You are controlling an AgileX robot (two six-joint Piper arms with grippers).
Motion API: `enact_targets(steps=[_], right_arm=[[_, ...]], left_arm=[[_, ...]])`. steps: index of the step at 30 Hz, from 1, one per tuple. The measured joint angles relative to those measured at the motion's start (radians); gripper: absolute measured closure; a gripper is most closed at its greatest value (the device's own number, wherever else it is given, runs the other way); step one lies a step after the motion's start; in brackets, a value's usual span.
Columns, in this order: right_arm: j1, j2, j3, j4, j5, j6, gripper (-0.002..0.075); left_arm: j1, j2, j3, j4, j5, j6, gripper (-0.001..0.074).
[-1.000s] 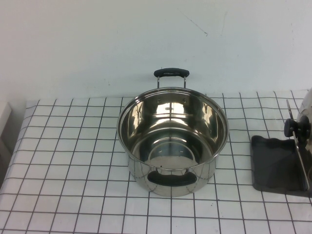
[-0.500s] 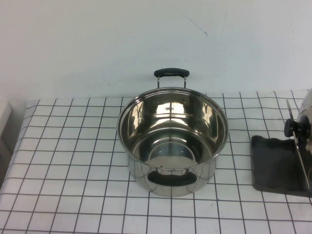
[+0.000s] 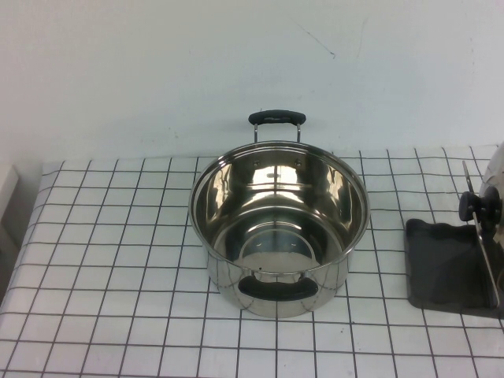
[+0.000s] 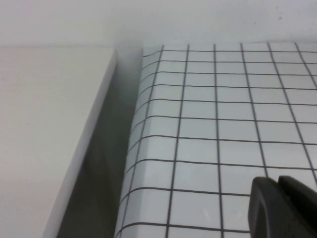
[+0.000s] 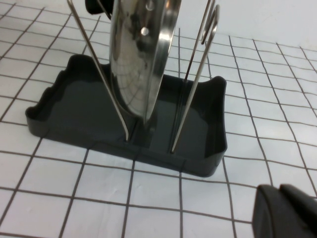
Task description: Put pot lid on rack
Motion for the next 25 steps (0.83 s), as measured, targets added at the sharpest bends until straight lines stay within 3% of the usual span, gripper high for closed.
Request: enact_targets(steps=[4, 25], right_arm=[[0.0, 0.0, 0.0, -0.002, 0.0, 0.0, 0.0728], [0.0, 0.0, 0.0, -0.002, 0.0, 0.0, 0.0728]], left_arm=[[-0.041, 0.0, 0.0, 0.001, 0.0, 0.0, 0.0737], [-0.044, 0.0, 0.0, 0.001, 0.0, 0.0, 0.0737]])
